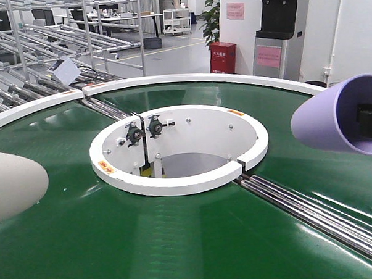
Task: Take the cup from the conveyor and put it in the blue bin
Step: 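Hold both cups raised while the base drives to the blue bins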
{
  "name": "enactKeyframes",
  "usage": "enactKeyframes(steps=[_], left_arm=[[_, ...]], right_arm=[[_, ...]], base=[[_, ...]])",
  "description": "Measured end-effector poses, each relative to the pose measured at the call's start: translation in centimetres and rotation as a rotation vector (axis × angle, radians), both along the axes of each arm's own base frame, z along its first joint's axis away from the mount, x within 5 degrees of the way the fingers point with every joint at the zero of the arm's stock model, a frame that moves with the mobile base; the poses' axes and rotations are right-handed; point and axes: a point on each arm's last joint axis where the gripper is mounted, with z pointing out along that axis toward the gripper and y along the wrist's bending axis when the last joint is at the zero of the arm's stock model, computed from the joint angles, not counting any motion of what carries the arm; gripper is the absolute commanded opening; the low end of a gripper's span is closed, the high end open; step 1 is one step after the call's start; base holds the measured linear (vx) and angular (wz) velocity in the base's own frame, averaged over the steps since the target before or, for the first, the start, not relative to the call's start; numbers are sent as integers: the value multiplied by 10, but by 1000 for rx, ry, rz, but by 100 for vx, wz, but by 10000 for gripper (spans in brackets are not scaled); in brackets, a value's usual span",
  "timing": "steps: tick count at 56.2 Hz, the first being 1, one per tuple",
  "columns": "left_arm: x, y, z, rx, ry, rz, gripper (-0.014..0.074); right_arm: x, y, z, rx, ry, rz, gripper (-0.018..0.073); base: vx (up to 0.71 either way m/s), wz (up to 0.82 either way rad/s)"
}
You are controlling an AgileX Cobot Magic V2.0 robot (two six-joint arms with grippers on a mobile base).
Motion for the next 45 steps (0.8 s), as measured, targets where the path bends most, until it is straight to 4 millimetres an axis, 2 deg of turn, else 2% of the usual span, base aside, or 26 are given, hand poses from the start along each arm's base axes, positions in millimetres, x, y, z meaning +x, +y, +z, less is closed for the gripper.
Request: enactKeyframes(steps=[45], left_arm=[[0,0,0,0,0,0,62]], right_arm=[[0,0,0,-1,0,0,-9]], base=[[-13,-5]])
